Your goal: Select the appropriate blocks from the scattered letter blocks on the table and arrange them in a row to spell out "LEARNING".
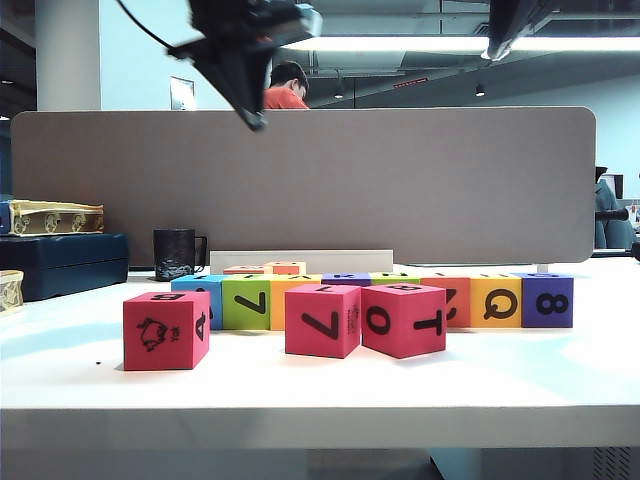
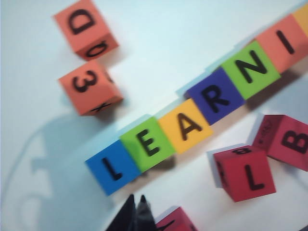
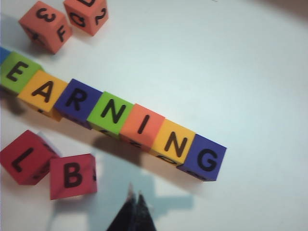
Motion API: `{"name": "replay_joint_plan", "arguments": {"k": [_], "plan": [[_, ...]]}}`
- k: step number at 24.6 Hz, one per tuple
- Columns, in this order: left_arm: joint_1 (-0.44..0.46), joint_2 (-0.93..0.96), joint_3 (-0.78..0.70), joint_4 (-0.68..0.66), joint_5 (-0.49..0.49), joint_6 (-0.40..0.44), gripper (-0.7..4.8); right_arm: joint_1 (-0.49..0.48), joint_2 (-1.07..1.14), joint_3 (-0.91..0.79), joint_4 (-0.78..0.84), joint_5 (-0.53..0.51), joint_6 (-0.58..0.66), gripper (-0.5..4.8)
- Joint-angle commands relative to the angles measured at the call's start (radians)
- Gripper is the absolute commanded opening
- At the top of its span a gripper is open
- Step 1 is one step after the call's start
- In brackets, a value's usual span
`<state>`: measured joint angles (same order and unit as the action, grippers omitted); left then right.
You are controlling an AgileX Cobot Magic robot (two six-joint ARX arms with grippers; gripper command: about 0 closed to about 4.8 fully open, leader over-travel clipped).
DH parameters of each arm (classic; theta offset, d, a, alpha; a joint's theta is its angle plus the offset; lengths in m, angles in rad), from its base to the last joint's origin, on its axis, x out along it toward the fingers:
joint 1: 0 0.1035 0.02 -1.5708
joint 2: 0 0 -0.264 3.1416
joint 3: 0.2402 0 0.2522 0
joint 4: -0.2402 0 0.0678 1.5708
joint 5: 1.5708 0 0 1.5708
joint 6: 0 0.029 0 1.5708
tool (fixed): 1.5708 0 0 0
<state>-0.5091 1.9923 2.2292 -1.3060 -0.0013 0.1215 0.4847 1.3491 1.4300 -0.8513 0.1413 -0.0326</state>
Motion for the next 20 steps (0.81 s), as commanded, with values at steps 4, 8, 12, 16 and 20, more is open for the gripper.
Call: {"name": "replay_joint_plan", "arguments": {"k": [4,8,12,16,20], "plan": [[0.1,-0.068,-0.003,-0.042,0.047,-0.025,-0.05,-0.037,-0.004,0.007,0.017,0.018,-0.002,-0.02],[0.111,-0.072,-0.012,-0.047,0.058,-0.024,-0.05,-0.037,-0.004,0.008,0.015,0.018,-0.002,-0.02],[0.111,-0.072,-0.012,-0.047,0.058,-0.024,-0.05,-0.037,-0.004,0.008,0.013,0.018,-0.002,-0.02],[0.111,-0.071,-0.012,-0.055,0.058,-0.025,-0.05,-0.037,-0.004,0.008,0.014,0.018,-0.002,-0.01],[0.11,-0.071,-0.012,-0.065,0.058,-0.024,-0.05,-0.037,-0.004,0.007,0.014,0.018,-0.002,-0.01]]}}
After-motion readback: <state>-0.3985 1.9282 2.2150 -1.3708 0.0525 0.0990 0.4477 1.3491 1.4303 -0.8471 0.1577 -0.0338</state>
